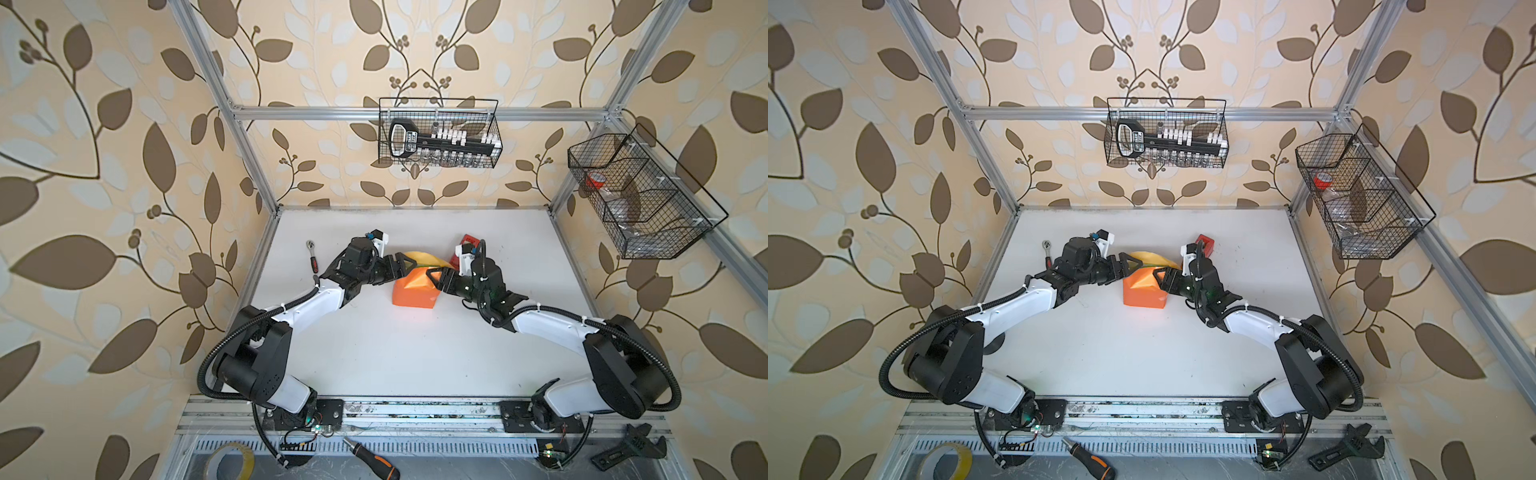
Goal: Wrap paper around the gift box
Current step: 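Lift and rotate the box upright with both grippers, exposing its open end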
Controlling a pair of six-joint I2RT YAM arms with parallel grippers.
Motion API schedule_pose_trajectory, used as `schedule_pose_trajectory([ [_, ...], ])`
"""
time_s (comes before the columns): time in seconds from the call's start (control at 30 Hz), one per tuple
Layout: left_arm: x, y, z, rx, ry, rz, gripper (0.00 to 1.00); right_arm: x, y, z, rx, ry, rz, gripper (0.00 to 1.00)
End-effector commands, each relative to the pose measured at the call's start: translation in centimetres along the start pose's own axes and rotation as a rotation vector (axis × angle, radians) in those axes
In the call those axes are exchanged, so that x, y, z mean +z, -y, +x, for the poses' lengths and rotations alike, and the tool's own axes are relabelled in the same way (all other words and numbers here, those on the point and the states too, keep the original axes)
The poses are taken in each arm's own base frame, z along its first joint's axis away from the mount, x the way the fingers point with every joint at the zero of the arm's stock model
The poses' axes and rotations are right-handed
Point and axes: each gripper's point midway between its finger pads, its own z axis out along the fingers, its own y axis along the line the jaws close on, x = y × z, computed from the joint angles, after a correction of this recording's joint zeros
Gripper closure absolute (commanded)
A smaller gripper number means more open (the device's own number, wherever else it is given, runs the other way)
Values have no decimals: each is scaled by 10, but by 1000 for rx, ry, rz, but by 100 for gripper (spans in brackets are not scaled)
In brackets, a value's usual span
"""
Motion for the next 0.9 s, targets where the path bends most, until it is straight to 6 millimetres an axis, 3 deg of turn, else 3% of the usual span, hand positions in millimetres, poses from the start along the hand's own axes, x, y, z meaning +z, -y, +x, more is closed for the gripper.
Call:
schedule_pose_trajectory([
  [0.0, -1, 34, 23, 98, -56, 107, 16, -3, -27, 15, -43, -27, -104, 34],
  [0.13, -1, 21, 23, 92, -48, 36, 11, -3, -22, 16, -59, -30, -83, 33],
  [0.3, -20, 27, 4, 117, 20, 32, 1, 2, -23, 14, -96, -48, -62, 32],
  [0.43, -33, 21, 2, 187, 56, -22, 1, 7, -23, 13, -108, -66, -60, 31],
  [0.67, -51, -8, 25, 336, 51, -117, 1, 11, -22, 11, -118, -87, -57, 30],
  [0.87, -52, -16, 34, 417, 50, -121, 1, 16, -22, 12, -115, -102, -62, 31],
])
